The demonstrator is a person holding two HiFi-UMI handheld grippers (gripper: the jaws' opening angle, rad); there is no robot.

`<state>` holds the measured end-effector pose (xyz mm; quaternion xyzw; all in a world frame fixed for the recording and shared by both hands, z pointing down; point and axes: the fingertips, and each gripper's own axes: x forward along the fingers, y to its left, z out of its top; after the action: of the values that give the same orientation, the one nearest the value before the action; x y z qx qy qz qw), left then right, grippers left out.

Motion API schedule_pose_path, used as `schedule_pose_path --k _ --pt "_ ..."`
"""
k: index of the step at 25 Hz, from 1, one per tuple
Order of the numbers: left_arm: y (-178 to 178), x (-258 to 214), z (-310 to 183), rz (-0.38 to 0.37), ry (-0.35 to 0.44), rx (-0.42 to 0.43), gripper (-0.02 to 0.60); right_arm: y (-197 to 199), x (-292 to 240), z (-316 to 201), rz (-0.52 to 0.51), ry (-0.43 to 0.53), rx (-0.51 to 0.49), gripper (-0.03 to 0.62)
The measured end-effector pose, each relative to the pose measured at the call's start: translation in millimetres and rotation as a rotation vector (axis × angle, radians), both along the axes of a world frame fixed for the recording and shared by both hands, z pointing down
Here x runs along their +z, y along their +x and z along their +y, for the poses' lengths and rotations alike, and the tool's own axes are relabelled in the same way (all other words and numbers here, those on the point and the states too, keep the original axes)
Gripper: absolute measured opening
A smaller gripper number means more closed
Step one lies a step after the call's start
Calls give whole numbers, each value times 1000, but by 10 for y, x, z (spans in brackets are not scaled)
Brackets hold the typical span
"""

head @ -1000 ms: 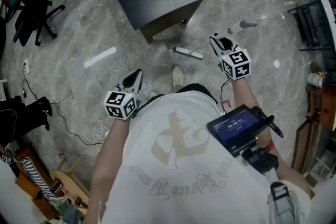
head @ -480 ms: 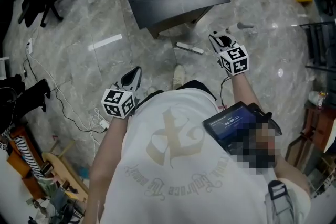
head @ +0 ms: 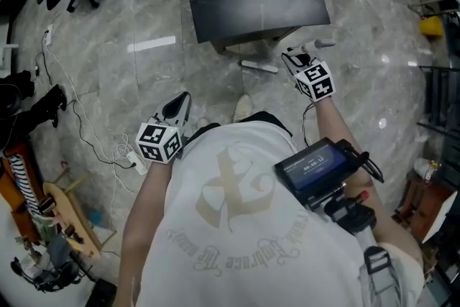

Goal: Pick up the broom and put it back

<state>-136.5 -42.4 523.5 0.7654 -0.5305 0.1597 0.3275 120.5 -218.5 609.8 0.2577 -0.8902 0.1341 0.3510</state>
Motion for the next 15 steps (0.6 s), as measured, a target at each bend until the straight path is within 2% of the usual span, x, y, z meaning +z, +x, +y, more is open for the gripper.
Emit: schedule_pose_path --k 15 --pt "36 47 100 -60 -24 -122 12 -345 651 -144 72 -63 -262 97"
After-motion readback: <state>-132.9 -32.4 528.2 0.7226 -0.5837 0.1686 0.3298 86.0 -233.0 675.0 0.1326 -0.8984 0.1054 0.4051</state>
